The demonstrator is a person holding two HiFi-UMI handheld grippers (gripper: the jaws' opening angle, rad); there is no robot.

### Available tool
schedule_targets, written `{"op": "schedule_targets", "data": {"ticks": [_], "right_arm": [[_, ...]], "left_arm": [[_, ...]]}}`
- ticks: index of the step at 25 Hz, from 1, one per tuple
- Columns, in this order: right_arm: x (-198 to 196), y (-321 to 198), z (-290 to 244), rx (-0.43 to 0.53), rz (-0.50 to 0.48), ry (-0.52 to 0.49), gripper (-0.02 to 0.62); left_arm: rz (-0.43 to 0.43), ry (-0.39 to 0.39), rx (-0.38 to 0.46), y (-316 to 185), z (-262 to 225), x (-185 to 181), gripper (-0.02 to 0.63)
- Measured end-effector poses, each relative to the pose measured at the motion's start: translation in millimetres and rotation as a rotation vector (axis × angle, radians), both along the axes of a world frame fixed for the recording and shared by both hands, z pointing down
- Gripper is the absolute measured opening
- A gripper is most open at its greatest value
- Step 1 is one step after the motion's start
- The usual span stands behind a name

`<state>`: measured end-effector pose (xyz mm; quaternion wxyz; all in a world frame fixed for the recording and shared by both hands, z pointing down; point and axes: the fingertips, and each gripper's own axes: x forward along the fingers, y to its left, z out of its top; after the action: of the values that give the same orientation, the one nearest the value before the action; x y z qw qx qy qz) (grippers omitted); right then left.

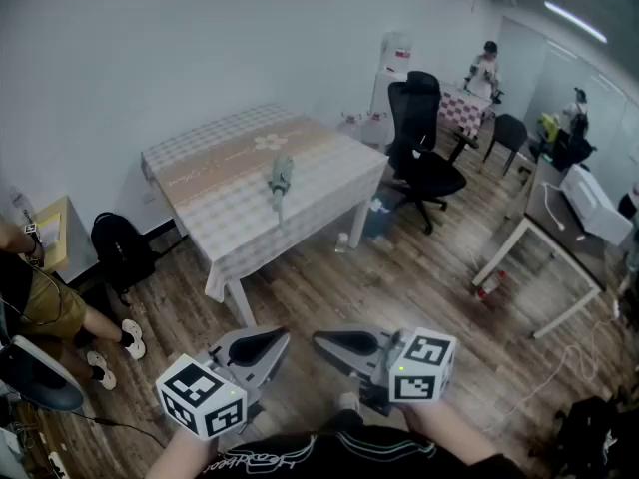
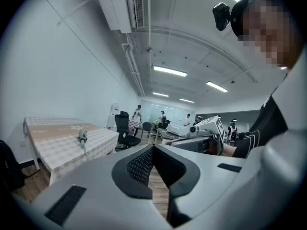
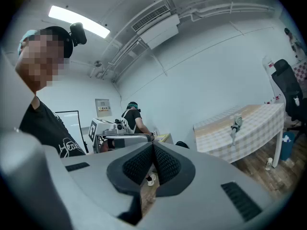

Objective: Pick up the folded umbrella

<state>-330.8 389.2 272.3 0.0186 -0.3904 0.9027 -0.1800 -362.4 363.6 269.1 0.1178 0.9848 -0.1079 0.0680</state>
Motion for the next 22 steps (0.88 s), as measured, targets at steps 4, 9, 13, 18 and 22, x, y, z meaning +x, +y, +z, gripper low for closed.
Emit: {"op": "schedule_targets", "data": {"ticks": [4,9,13,18,22], "right_arm": [[5,-6,-2,0.006,-0.002,0.005,0.011],[14,-15,3,-0.006,0.005,-0.004,0.011],[26,-23,8,-0.005,0.004,0.009,0.012],[50,-36,18,-0.033,0.003,-0.012,0.012],[83,-53,17,-0.042,0.016,-0.015,0.012]], "left_arm": [[0.008,-0.005,0.011,-3,-2,8,-0.003],[0.006,-0.013,-0.007,-14,4,16,-0.003],[0.001,-0.014,-0.031,-22,11,28,-0.003],[-0.003,-0.022,-0.056,-34,23,50,-0.003],[-0.007,-0.007,-0.066,-49,18,77,-0.003]]}}
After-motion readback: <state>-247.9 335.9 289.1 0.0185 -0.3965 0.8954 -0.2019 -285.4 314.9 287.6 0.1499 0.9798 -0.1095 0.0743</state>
